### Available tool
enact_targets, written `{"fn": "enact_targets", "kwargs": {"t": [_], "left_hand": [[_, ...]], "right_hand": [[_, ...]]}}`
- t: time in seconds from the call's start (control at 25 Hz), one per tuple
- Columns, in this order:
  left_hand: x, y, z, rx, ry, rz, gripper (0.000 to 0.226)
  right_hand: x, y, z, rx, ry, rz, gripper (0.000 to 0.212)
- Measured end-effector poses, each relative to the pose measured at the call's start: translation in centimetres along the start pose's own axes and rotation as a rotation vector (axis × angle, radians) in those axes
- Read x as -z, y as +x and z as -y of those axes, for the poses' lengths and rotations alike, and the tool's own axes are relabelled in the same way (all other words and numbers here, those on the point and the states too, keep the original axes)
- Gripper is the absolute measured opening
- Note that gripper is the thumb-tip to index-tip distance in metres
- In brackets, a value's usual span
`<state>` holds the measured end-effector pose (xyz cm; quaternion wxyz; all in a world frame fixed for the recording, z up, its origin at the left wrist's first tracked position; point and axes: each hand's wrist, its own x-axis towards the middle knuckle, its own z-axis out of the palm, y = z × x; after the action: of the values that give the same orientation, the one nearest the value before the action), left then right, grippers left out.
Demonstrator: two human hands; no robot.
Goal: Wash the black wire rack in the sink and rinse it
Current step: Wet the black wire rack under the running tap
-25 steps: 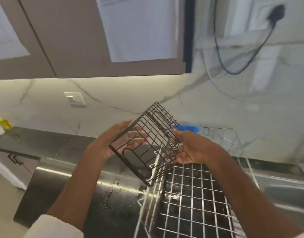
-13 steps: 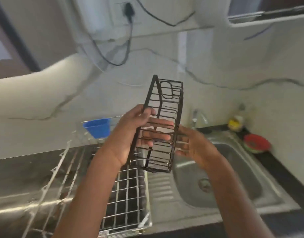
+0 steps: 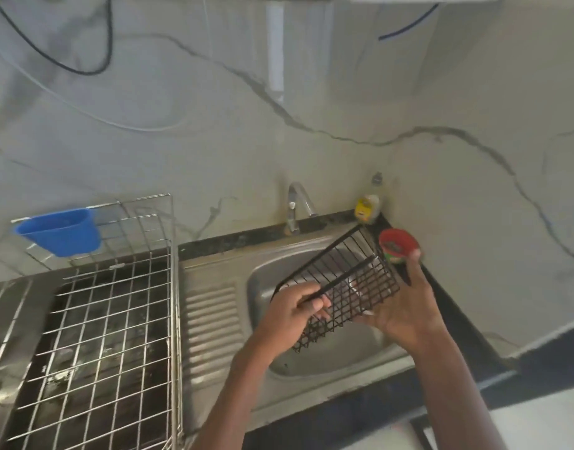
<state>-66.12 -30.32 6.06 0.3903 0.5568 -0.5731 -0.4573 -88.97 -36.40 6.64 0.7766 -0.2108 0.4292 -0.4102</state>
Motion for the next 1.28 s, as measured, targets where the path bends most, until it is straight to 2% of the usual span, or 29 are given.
{"fn": "enact_targets", "kwargs": {"t": [0.16, 0.2, 0.28, 0.36, 0.4, 0.44, 0.52, 0.56, 0.64, 0.72, 0.8, 0.88, 0.92, 1.04, 1.08, 1.16, 1.28], "left_hand": [[0.0, 3.5, 5.4, 0.025, 0.062, 0.004, 0.016], [0.0, 4.1, 6.1, 0.036, 0.081, -0.016, 0.016], [0.4, 5.2, 7.5, 0.053, 0.147, -0.059, 0.016], [1.3, 6.2, 8.2, 0.111, 0.227, -0.028, 0.022], [1.8, 6.8, 8.6, 0.144, 0.229, -0.027, 0.027], [2.2, 7.6, 8.7, 0.171, 0.169, -0.051, 0.031], [2.6, 9.3, 8.6, 0.249, 0.024, -0.197, 0.031], [2.6, 10.2, 8.1, 0.3, -0.005, -0.277, 0.027], [2.3, 12.2, 7.6, 0.353, 0.024, -0.387, 0.017], [1.7, 15.0, 7.4, 0.379, 0.127, -0.426, 0.024], [1.2, 18.2, 6.7, 0.432, 0.253, -0.48, 0.032], [1.1, 21.1, 5.8, 0.431, 0.298, -0.515, 0.029], [1.1, 22.6, 5.6, 0.415, 0.288, -0.524, 0.026], [1.6, 26.8, 6.2, 0.427, 0.338, -0.469, 0.027], [1.9, 28.0, 6.9, 0.443, 0.392, -0.448, 0.026], [2.5, 30.0, 8.1, 0.443, 0.472, -0.441, 0.016], [3.0, 30.8, 9.9, 0.492, 0.48, -0.466, 0.01]], "right_hand": [[-0.5, 3.0, -0.4, -0.091, -0.081, -0.161, 0.079], [-0.9, 3.6, -0.5, -0.093, -0.085, -0.196, 0.066], [-1.8, 4.6, -0.3, -0.092, -0.107, -0.251, 0.023], [-2.6, 6.4, -0.1, -0.107, -0.154, -0.278, 0.014], [-3.2, 7.2, 0.1, -0.117, -0.209, -0.284, 0.016], [-3.3, 8.4, 0.3, -0.125, -0.269, -0.291, 0.027], [-3.1, 10.8, 0.4, -0.143, -0.351, -0.301, 0.056], [-2.6, 12.2, 0.1, -0.135, -0.376, -0.306, 0.062], [-1.7, 14.0, -0.4, -0.105, -0.417, -0.313, 0.07], [-1.0, 15.9, -0.4, -0.098, -0.461, -0.305, 0.081], [-0.8, 17.1, 0.1, -0.087, -0.527, -0.307, 0.08], [-1.1, 17.7, 0.6, -0.065, -0.577, -0.308, 0.072], [-1.2, 18.1, 0.9, -0.066, -0.6, -0.311, 0.076], [-1.1, 20.2, 0.5, -0.111, -0.638, -0.314, 0.124], [-0.2, 21.8, -0.3, -0.125, -0.631, -0.308, 0.134], [-0.1, 23.0, -0.7, -0.137, -0.62, -0.311, 0.131], [-1.8, 22.5, 0.8, -0.113, -0.575, -0.346, 0.086]]}}
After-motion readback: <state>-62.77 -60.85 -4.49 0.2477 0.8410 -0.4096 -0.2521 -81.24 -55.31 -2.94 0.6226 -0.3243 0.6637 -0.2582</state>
